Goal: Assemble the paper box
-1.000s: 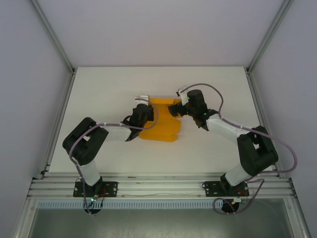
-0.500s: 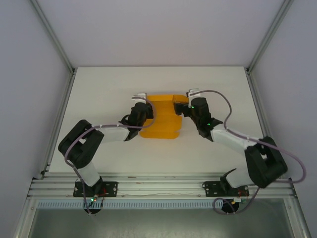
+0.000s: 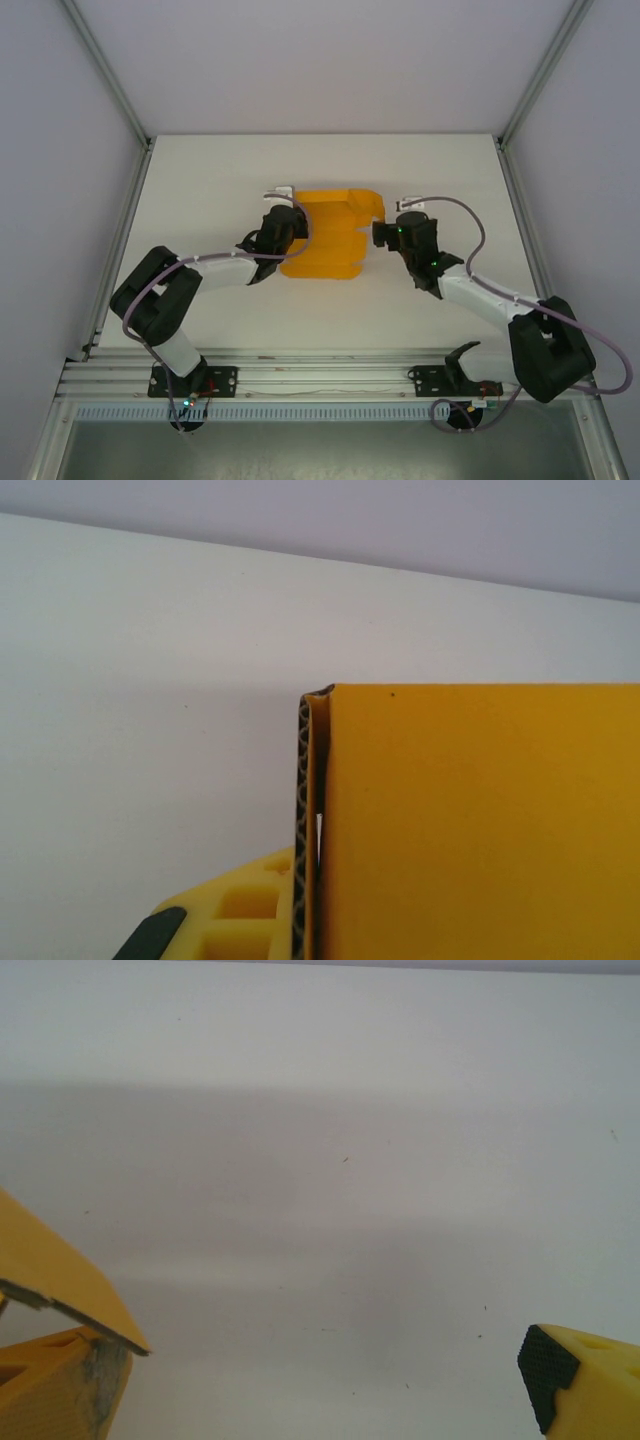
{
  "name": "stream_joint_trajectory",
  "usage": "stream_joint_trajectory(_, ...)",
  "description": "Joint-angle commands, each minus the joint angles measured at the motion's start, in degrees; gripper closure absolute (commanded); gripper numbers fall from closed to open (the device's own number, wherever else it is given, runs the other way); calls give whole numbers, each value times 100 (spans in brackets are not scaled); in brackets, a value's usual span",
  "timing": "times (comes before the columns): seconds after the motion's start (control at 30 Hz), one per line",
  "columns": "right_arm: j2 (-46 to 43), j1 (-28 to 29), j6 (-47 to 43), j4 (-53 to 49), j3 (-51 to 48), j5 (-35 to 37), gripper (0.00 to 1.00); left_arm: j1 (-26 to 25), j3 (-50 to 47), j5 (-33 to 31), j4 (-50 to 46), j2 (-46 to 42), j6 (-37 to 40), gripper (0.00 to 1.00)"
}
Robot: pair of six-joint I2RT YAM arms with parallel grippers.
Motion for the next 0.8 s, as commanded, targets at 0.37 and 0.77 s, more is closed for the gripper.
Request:
stream_joint_trajectory(0.37,711,-7,236,1044,535,-1236,0,-36,5,240,159,-72,-183,100)
stream_joint_trajectory(0.77,1173,137,445,1445,626,-1210,0,-36,161,235,11,5,-114,100)
